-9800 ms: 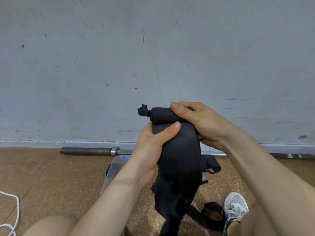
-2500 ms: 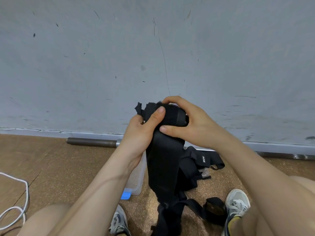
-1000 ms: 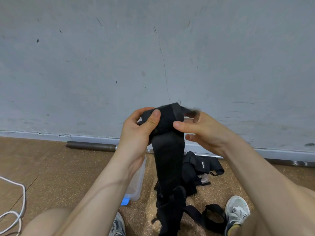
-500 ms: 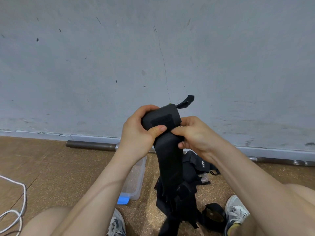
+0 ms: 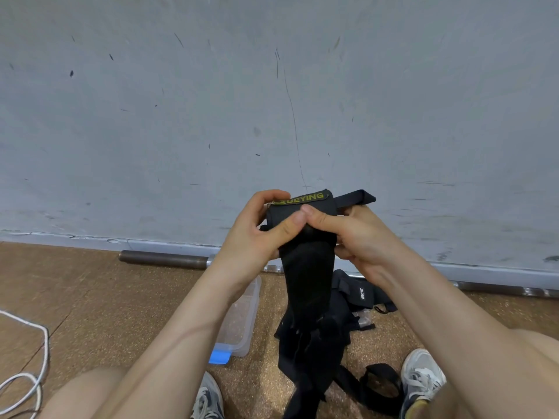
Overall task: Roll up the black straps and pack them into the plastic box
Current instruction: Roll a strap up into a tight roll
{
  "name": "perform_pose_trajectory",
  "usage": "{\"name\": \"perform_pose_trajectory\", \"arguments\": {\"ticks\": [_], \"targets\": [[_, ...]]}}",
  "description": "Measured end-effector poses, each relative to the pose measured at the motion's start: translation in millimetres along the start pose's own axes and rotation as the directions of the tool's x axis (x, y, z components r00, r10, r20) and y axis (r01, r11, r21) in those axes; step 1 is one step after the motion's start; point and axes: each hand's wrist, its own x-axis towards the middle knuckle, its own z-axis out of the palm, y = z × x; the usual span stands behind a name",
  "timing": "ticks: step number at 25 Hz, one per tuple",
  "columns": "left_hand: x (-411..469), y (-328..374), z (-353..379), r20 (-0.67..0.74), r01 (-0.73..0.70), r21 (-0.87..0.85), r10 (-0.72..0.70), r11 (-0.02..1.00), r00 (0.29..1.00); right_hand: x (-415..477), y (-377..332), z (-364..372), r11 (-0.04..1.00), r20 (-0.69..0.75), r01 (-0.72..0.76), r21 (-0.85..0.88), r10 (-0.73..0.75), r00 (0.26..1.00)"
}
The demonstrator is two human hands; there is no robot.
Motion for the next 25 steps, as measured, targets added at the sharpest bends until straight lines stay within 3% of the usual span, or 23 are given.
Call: {"name": "perform_pose_trajectory", "arguments": {"ticks": [3,5,9,11,13,15,21,25], "targets": [[3.0,0.4,-2.3,-0.028,0.043,0.004,-0.043,0.999,0.999,0.0,0.2,-0.8,0.991,0.062,0.052,-0.124,-0.044,0.997],[3.2,1.3,-5.6,-0.035,0.023,0.007,-0.023,1.000,0.999,0.0,-8.0,-8.4,0.969,0.129,0.008,-0.245,0.024,0.991],[4.8,0.8,-12.2,-0.029,-0.010,0.094,0.012,0.996,0.999,6.8,-27.6,-40.2,0.981,0.124,-0.087,-0.172,0.109,0.986],[4.6,-0.6,-11.9,0.013,-0.048,0.176,0.046,0.983,0.999,9.0,-25.8,-43.3,0.949,0.156,-0.039,-0.314,0.092,0.983],[3.5,-1.4,-8.1,0.051,-0.100,0.242,0.090,0.965,0.995,8.7,-17.1,-35.9,0.862,0.298,0.055,-0.503,0.113,0.948],[2.8,-1.9,-4.7,0.067,-0.137,0.300,0.123,0.944,0.990,10.0,-11.1,-31.8,0.822,0.354,0.088,-0.563,0.143,0.924],[-0.1,-4.8,0.0,0.110,-0.214,0.262,0.191,0.941,0.975,15.4,-9.4,-42.4,0.883,0.427,-0.046,-0.467,0.271,0.863],[-1.1,-2.6,3.9,0.029,-0.244,0.172,0.243,0.954,0.970,20.5,-2.9,-38.8,0.962,0.409,-0.012,-0.271,0.127,0.904]]}}
